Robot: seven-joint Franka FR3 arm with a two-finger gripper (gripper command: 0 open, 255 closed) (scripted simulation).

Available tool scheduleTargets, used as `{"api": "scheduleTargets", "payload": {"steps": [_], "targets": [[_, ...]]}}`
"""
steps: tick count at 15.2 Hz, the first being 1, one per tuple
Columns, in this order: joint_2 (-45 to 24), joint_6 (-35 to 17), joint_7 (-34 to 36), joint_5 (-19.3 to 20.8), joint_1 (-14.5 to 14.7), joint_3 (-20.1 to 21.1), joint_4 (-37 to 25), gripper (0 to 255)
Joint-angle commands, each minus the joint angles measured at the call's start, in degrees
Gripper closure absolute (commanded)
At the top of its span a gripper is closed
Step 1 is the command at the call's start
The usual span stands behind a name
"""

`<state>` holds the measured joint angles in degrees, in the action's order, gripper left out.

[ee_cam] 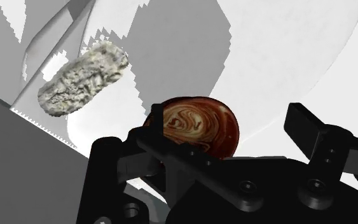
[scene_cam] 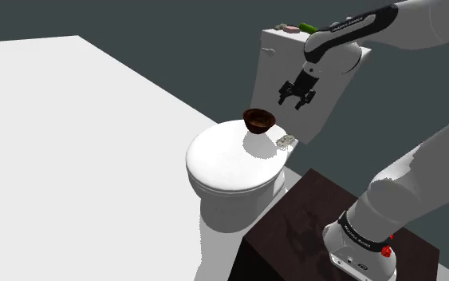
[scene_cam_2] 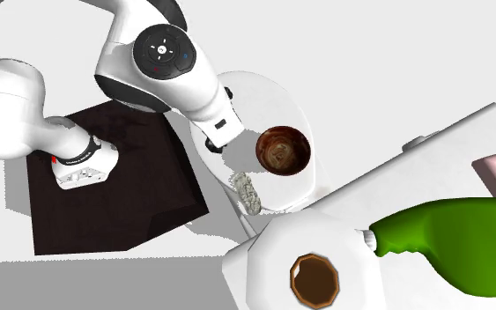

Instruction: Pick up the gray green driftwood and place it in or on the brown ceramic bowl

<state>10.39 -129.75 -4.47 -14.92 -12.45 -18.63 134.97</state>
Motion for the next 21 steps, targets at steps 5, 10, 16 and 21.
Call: {"api": "scheduleTargets", "payload": {"steps": [5,10,16,21], "targets": [[-10.88,-5.82,-4.12,-10.73,-1.57,-3.85,-2.0,0],[-20.4,-8.45,-8.75,-21.83,-4.47,-4.77,-4.84,0],[-31.77,-9.87,-13.68,-34.87,-10.02,-3.32,-9.25,0],[-37.02,-10.87,-15.77,-40.31,-12.44,-1.64,-11.48,0]]}}
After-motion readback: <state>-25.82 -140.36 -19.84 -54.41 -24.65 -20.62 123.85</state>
